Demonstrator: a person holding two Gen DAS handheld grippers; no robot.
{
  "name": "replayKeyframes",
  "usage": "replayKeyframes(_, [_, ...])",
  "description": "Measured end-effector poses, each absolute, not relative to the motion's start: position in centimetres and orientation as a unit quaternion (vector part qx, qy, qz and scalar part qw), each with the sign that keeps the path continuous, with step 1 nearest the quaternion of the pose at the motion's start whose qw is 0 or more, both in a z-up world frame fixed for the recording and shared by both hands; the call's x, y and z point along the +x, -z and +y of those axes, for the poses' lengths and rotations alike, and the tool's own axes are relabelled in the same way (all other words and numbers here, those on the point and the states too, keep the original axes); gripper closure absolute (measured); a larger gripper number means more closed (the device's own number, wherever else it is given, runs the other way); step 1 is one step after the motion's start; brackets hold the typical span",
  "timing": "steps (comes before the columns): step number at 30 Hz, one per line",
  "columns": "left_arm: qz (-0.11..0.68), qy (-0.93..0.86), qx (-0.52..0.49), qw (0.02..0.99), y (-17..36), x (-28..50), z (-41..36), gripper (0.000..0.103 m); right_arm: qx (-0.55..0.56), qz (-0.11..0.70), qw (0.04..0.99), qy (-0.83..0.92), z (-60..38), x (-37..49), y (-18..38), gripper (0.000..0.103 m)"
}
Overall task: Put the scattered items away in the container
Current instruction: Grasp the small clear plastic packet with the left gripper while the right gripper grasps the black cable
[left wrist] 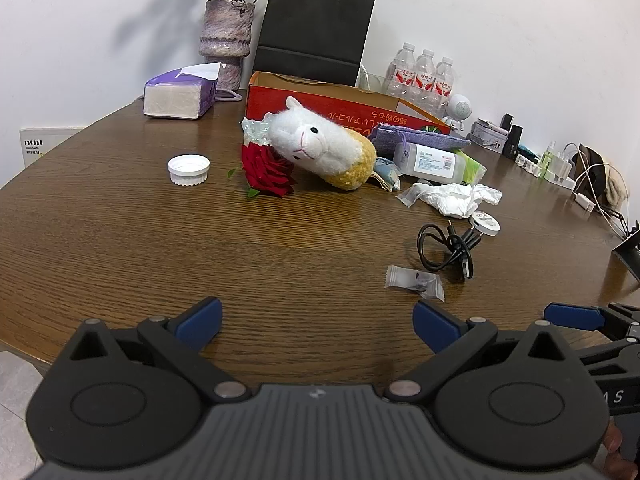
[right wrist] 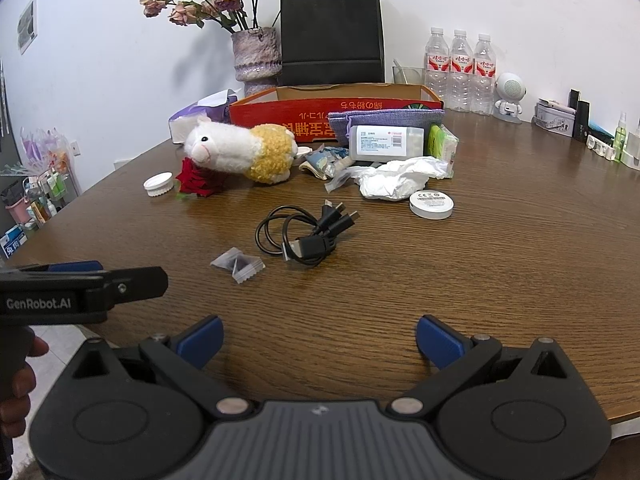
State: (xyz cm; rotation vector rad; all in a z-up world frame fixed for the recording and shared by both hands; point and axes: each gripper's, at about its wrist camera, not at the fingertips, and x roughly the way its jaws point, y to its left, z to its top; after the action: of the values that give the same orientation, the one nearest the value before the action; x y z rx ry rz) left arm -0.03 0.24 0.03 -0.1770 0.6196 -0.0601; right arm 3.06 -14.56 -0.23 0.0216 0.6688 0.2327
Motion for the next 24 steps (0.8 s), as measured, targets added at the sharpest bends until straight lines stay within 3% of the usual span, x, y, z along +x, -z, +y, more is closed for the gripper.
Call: replayKeyframes(24, [0.312,0.068,-0.073,0.945,-0.2,1.0,-0.7,0.0,-0.006,0.324,0.94,-0.106,-15.5,3.5,0.4,0.0])
